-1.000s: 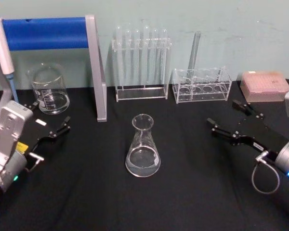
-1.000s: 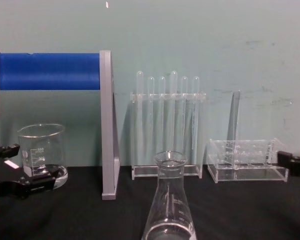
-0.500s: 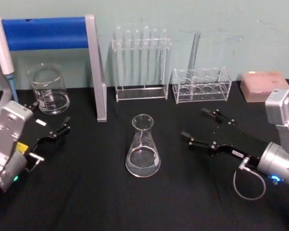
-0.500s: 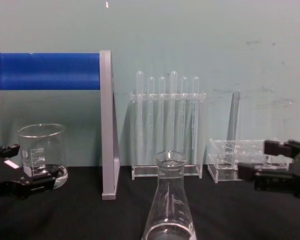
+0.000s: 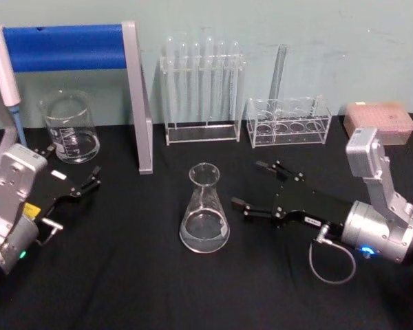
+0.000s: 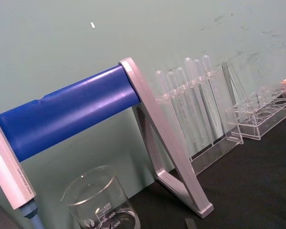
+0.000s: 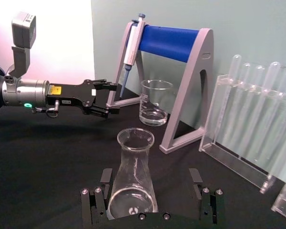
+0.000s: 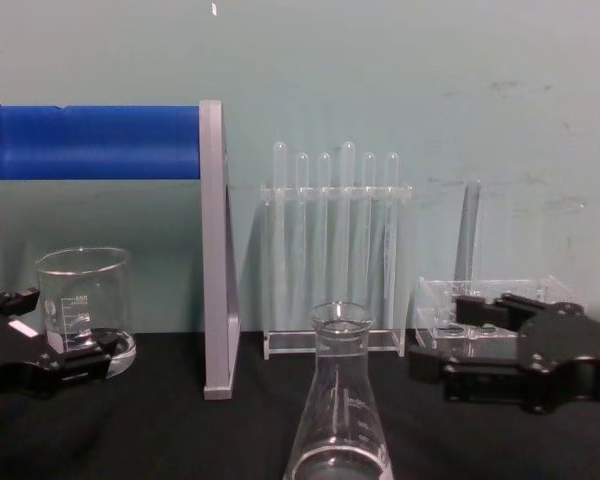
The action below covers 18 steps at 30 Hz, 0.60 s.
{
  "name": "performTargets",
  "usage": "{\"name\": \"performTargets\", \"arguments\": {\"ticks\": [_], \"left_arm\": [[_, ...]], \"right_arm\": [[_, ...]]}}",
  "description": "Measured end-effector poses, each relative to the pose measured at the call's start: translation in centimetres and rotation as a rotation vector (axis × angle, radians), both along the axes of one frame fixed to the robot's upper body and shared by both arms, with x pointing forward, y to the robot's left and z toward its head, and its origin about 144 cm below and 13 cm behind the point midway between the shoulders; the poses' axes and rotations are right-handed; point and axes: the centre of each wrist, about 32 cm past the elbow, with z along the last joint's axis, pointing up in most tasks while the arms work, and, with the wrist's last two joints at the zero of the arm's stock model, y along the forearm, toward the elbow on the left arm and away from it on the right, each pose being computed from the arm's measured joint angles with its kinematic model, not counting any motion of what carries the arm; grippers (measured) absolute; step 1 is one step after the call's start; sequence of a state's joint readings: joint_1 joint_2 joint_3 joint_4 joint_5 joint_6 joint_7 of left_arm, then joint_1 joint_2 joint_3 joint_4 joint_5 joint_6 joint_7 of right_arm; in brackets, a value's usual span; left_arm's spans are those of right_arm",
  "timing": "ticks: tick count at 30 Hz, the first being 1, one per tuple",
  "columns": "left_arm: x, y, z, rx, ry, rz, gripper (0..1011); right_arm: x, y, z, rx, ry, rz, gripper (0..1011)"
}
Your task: Grasp the erlenmeyer flask with one hand, shake it three times, then place it back.
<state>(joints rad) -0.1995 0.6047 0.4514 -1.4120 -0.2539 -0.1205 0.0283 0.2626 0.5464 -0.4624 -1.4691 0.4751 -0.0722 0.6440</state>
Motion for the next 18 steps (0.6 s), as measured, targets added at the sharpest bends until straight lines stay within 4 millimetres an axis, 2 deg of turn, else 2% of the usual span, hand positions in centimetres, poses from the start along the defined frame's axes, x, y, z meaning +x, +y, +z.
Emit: {"name": "performTargets", "arguments": {"ticks": [18], "left_arm": [[0.0, 0.0, 0.0, 0.0, 0.0, 0.0, 1001]], "right_arm": [[3.4, 2.9, -0.7, 0.001, 0.042, 0.066, 1000]]}}
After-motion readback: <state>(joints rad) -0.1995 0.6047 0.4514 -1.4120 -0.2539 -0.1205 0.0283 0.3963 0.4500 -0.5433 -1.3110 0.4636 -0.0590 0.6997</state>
